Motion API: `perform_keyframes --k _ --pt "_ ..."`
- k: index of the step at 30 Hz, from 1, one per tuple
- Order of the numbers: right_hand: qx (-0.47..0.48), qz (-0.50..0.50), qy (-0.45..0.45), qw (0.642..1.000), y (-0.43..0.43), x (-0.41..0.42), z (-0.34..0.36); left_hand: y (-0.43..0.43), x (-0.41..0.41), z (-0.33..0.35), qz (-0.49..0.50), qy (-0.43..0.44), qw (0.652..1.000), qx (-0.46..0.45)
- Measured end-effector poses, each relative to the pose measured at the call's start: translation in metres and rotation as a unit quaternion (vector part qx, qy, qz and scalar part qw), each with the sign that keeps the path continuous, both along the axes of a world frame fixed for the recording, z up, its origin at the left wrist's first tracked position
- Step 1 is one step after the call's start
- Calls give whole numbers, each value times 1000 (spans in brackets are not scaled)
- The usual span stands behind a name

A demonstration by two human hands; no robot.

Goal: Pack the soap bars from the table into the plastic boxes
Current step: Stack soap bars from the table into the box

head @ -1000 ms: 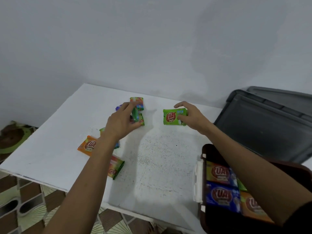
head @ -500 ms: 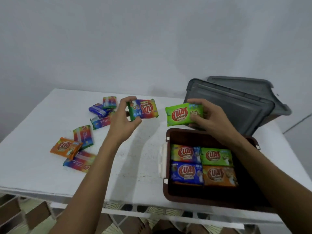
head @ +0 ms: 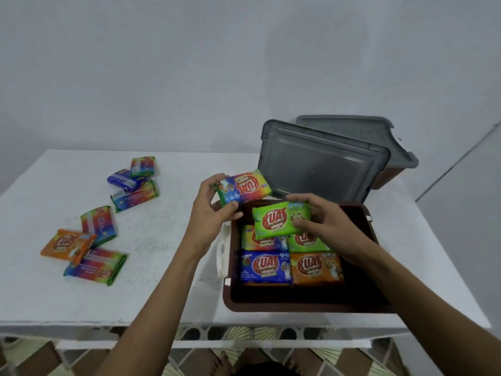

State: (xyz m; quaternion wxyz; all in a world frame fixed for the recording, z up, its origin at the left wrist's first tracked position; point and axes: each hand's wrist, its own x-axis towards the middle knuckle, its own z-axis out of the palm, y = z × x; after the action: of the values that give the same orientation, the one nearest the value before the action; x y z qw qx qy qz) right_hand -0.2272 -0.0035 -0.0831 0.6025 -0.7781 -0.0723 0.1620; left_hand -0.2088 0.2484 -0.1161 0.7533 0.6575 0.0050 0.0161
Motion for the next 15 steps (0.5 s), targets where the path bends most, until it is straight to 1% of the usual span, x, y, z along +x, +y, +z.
perform_keyframes --k 4,7,9,11,15 --pt "17 5 54 998 8 2 -21 -5 -3 -2 3 11 1000 8" --pt "-25 -4 64 998 14 5 -36 -5 -3 -2 7 15 999 30" --pt "-104 -1 31 994 15 7 -44 -5 -3 -3 2 13 999 38" --pt "-181 17 -5 983 18 8 -47 -6 -3 -5 1 13 999 41" --pt "-276 47 -80 957 27 9 -48 -9 -2 -6 11 13 998 59"
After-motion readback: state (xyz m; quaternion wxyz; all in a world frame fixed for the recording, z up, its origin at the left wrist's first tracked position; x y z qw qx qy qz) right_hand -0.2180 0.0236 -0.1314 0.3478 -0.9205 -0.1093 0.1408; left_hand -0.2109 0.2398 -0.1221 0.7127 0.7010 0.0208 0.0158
